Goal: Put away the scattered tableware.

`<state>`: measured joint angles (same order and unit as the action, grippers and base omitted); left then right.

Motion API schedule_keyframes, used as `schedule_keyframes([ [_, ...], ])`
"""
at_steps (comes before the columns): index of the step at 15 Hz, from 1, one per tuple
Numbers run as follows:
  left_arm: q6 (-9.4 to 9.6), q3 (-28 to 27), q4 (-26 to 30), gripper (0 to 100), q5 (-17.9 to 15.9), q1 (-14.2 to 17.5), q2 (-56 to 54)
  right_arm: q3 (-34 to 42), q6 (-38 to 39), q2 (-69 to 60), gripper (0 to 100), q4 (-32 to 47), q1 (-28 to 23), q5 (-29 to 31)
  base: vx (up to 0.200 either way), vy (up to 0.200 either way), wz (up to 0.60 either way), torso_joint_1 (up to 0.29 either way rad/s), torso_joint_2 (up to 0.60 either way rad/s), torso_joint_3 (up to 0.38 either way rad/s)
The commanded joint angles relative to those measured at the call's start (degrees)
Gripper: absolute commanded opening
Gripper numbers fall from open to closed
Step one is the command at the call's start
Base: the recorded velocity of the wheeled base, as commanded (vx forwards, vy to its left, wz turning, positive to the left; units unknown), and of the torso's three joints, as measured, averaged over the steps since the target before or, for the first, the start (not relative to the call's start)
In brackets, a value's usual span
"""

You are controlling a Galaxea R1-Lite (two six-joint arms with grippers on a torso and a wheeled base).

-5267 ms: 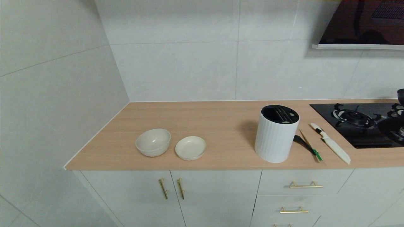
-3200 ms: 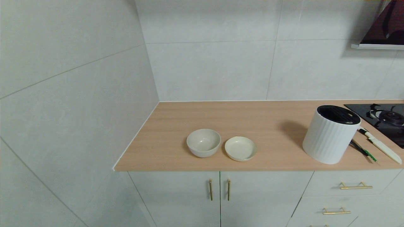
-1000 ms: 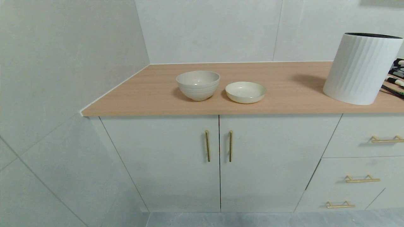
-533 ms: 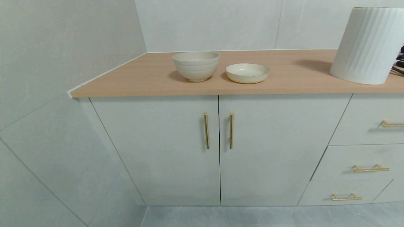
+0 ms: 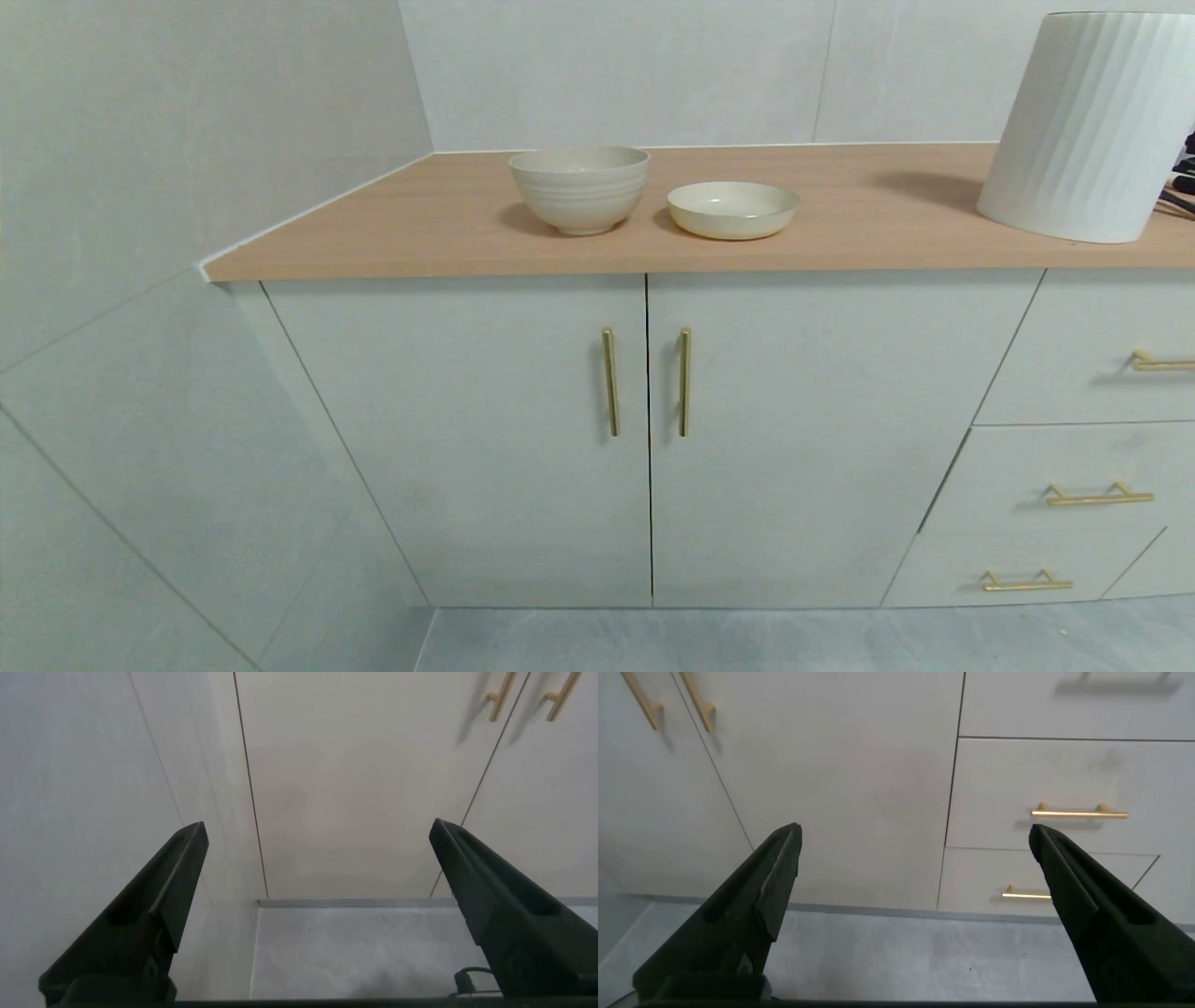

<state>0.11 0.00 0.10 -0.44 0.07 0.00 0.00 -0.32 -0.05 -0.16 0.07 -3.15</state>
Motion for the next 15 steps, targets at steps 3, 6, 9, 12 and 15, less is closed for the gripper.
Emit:
schedule_keyframes([
  [3,-0.02,0.0,0.0,100,0.0,0.0,0.1,0.0,0.0,0.0,100,0.0,0.0,0.0,0.0,0.2,0.0,-0.001,0.0,0.007],
  [6,-0.02,0.0,0.0,100,0.0,0.0,0.1,0.0,0.1,0.0,100,0.0,0.0,0.0,0.0,0.067,0.0,0.001,0.0,0.001],
  [9,-0.02,0.0,0.0,100,0.0,0.0,0.0,0.0,0.1,0.0,100,0.0,0.0,0.0,0.0,0.0,0.0,0.0,0.0,0.0],
  [12,-0.02,0.0,0.0,100,0.0,0.0,0.1,0.0,0.1,0.0,100,0.0,0.0,0.0,0.0,0.0,0.0,0.0,0.0,0.0],
  [15,-0.02,0.0,-0.1,100,0.0,0.0,0.1,0.0,-0.1,0.0,100,0.0,0.0,-0.1,0.0,0.0,0.0,0.0,0.0,0.0],
])
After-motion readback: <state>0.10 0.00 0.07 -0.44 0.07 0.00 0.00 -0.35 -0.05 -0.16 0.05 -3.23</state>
